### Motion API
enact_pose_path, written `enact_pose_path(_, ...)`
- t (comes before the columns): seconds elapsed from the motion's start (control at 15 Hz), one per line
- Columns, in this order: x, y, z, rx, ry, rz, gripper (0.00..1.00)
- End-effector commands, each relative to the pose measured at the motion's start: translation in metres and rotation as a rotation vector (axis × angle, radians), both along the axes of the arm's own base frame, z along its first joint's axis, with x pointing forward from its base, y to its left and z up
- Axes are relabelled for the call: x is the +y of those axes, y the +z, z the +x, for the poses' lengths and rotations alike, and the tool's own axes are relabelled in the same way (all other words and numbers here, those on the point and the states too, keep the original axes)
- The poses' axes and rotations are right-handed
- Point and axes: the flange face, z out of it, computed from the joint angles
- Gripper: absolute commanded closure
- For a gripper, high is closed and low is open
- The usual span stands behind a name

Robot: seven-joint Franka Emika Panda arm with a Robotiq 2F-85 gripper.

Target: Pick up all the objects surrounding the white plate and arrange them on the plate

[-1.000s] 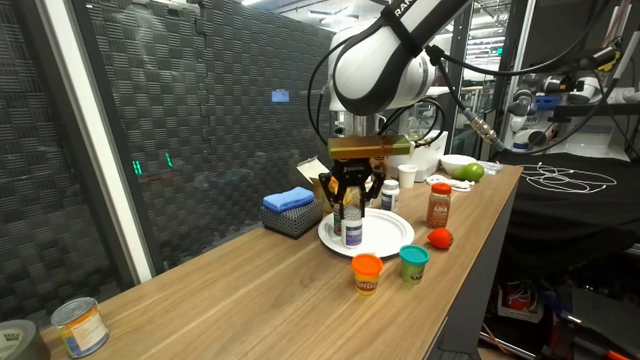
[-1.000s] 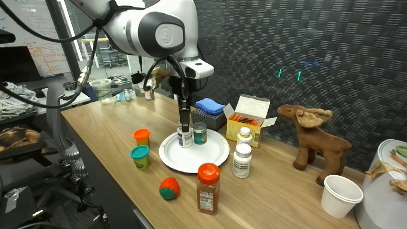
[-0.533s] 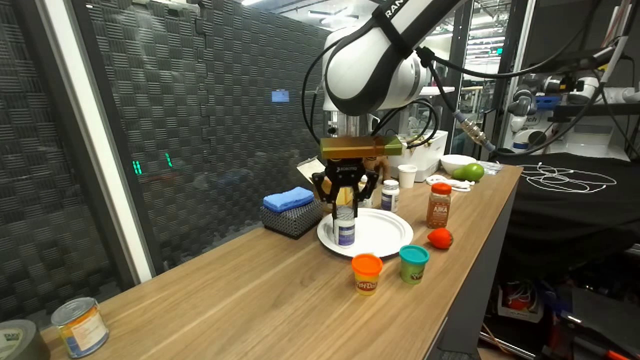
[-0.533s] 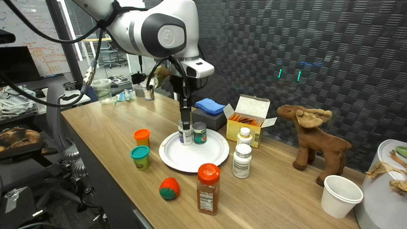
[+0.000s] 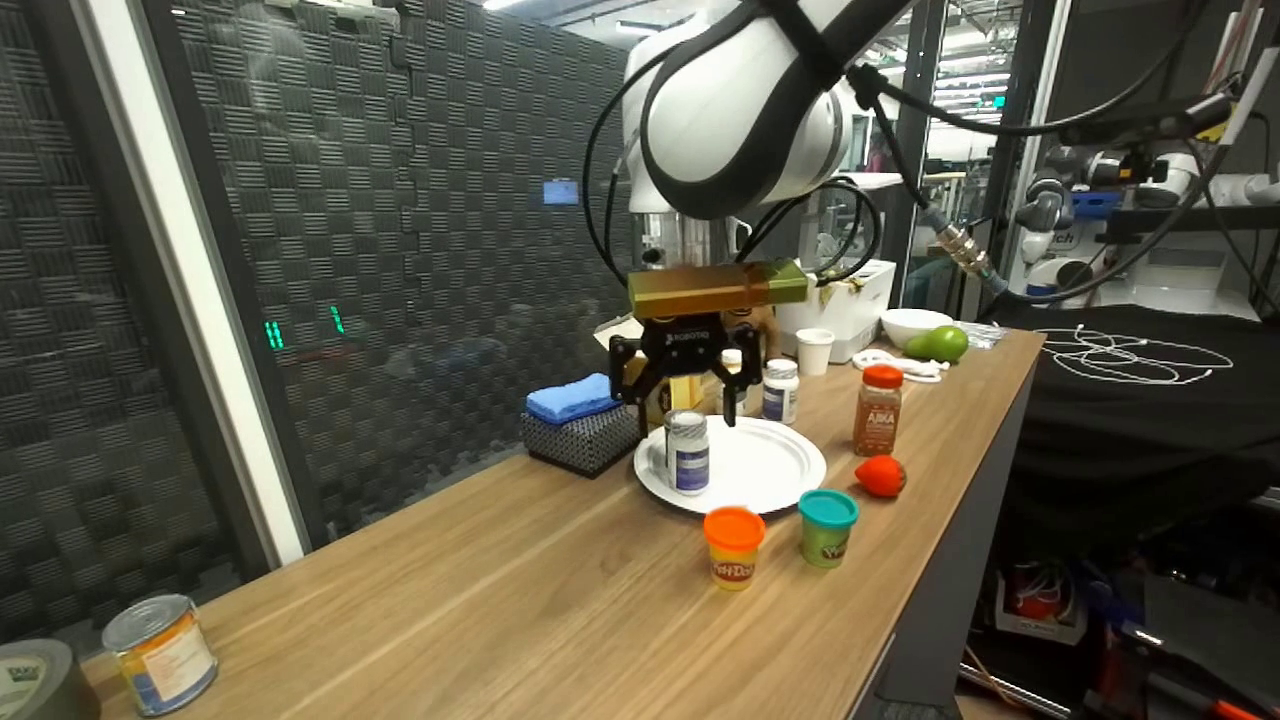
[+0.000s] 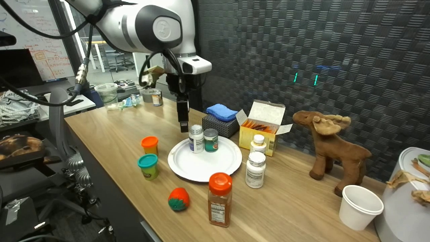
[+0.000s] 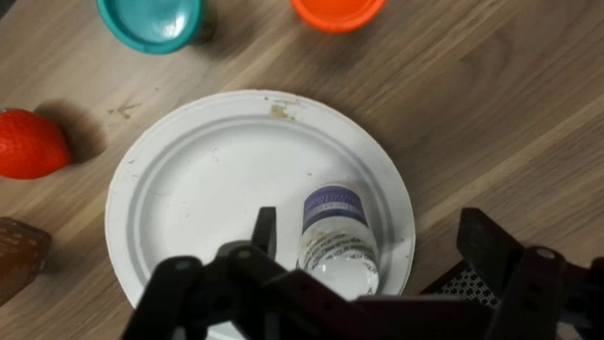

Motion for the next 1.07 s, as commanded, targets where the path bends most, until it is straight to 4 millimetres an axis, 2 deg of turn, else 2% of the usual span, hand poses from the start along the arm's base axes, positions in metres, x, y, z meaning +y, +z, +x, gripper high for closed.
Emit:
enact_pose_path(0.0, 0.037, 0.026, -0.043, -0.006, 0.042, -0.022, 0.0)
enact_pose_path(0.13, 0.055, 0.02, -0.057, -0.006, 0.086, 0.003, 0.0)
enact_pose_path(0.27, 0.064, 0.006, -0.065, -0.004, 0.143, 0.003, 0.01)
enact_pose_path(0.67, 0.054, -0.032, -0.074, -0.035, 0.253, -0.05, 0.0)
enact_pose_path(1.0, 0.055, -0.039, -0.078, -0.066, 0.332, -0.023, 0.0)
